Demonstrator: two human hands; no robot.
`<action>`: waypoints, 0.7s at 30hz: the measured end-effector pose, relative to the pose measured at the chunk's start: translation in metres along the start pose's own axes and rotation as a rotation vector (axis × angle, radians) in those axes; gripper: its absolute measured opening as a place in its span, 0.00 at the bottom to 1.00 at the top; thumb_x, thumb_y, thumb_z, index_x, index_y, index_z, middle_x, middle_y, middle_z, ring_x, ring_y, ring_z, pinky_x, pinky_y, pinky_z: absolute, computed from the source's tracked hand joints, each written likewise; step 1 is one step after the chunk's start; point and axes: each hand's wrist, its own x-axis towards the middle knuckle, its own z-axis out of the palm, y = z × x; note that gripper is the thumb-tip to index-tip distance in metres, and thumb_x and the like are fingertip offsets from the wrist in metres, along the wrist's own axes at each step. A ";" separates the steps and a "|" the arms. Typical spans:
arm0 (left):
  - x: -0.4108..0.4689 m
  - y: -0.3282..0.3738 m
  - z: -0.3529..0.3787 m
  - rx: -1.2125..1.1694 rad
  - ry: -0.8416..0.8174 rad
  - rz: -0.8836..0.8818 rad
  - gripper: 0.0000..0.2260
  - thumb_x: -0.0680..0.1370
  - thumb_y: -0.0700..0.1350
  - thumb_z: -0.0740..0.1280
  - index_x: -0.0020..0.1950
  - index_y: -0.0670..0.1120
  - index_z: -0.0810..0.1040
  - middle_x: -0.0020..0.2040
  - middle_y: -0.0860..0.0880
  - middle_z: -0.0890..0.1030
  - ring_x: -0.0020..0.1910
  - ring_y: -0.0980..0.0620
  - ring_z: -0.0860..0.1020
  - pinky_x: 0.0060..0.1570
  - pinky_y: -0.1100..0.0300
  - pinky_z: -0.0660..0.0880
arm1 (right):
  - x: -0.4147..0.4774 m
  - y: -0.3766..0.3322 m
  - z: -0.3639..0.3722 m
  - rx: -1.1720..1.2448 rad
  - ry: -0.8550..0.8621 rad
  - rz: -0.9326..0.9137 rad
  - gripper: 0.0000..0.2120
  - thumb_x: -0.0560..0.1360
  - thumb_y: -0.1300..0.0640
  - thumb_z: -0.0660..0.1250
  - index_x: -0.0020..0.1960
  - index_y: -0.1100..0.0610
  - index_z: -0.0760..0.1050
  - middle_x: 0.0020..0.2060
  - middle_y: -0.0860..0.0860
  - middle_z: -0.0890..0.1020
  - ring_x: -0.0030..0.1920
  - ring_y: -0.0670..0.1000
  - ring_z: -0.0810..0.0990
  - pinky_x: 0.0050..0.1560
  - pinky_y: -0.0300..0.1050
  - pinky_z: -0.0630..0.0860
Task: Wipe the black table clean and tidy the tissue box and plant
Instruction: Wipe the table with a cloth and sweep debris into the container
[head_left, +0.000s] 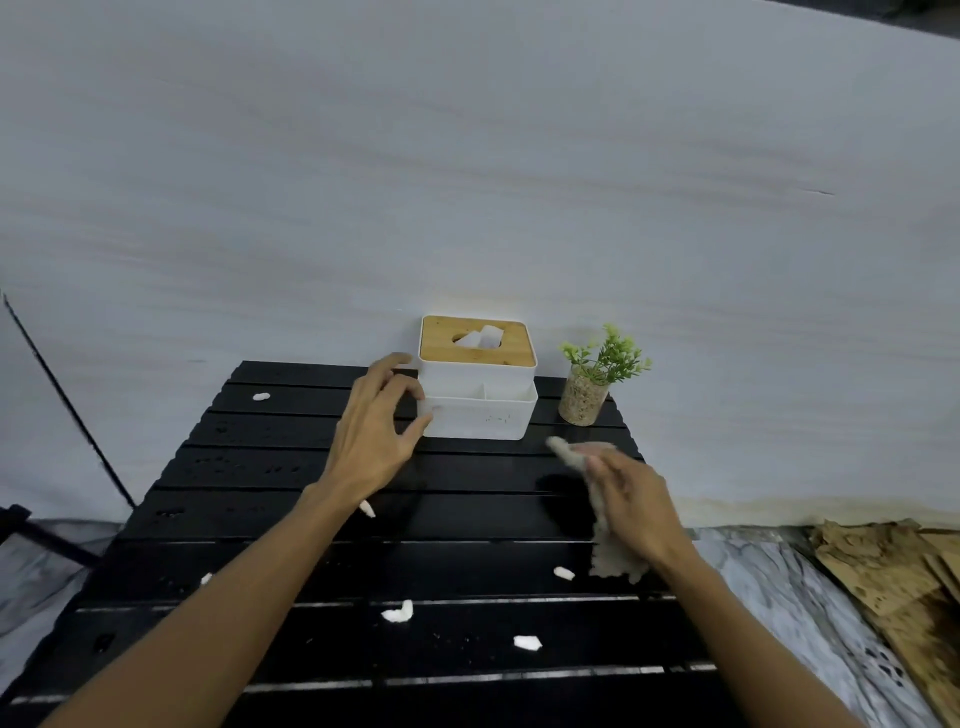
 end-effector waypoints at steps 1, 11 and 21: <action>-0.006 0.001 -0.013 0.005 -0.001 -0.003 0.09 0.74 0.46 0.73 0.50 0.52 0.74 0.69 0.56 0.68 0.65 0.53 0.69 0.54 0.54 0.71 | -0.003 0.009 -0.005 -0.062 0.053 0.068 0.13 0.85 0.54 0.60 0.62 0.49 0.81 0.54 0.43 0.84 0.53 0.46 0.84 0.48 0.27 0.73; -0.146 -0.016 -0.107 0.275 -0.132 -0.167 0.11 0.78 0.50 0.65 0.58 0.50 0.79 0.58 0.51 0.80 0.60 0.47 0.76 0.61 0.49 0.72 | -0.068 -0.050 0.063 -0.155 -0.043 0.232 0.14 0.86 0.52 0.56 0.66 0.52 0.77 0.52 0.57 0.84 0.43 0.51 0.80 0.51 0.50 0.80; -0.223 -0.018 -0.132 0.432 -0.220 -0.412 0.31 0.75 0.62 0.45 0.72 0.53 0.69 0.76 0.52 0.65 0.76 0.43 0.60 0.73 0.44 0.55 | -0.092 -0.070 0.038 0.064 0.114 0.167 0.16 0.85 0.53 0.59 0.66 0.55 0.80 0.59 0.49 0.84 0.57 0.46 0.80 0.58 0.38 0.73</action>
